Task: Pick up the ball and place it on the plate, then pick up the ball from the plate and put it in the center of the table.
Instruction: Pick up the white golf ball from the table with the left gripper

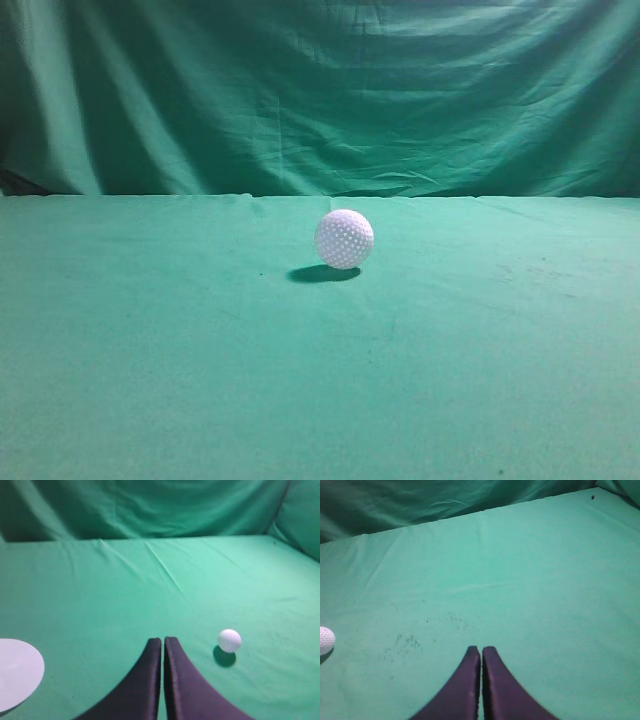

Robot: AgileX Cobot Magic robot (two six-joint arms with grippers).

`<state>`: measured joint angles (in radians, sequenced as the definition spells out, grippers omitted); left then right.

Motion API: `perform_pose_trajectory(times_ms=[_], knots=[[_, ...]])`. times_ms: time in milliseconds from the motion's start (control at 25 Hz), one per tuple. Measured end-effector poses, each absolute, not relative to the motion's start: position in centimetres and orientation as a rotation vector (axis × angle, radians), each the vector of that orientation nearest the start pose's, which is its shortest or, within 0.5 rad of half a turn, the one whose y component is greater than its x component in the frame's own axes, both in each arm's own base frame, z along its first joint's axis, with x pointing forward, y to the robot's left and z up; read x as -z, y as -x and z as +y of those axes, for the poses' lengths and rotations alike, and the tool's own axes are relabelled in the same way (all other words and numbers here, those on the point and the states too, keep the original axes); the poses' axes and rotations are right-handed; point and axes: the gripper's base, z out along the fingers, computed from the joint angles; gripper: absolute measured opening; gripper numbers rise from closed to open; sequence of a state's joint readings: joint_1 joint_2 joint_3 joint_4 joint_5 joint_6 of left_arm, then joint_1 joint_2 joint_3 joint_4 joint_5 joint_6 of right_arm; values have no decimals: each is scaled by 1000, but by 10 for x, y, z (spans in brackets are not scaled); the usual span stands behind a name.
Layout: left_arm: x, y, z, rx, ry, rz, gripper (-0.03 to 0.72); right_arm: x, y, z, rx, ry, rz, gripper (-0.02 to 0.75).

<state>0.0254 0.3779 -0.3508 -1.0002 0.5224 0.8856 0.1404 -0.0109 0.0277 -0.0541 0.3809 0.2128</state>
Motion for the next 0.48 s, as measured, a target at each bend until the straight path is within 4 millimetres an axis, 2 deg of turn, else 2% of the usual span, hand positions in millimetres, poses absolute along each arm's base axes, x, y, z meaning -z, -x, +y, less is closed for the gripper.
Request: perform_pose_trajectory(times_ms=[80, 320, 400, 440, 480], knots=[[-283, -91, -38, 405, -297, 1831, 0, -170, -52, 6, -189, -35, 1885, 0], [-293, -123, -56, 443, -611, 1932, 0, -170, -52, 6, -189, -35, 1885, 0], [-294, -131, -59, 446, -647, 1950, 0, -170, -52, 6, -189, -35, 1885, 0], [-295, -147, -65, 433, -721, 1984, 0, -170, -52, 6, -189, -35, 1885, 0], [-295, -153, -69, 426, -762, 1997, 0, -170, -52, 6, -189, -35, 1885, 0]])
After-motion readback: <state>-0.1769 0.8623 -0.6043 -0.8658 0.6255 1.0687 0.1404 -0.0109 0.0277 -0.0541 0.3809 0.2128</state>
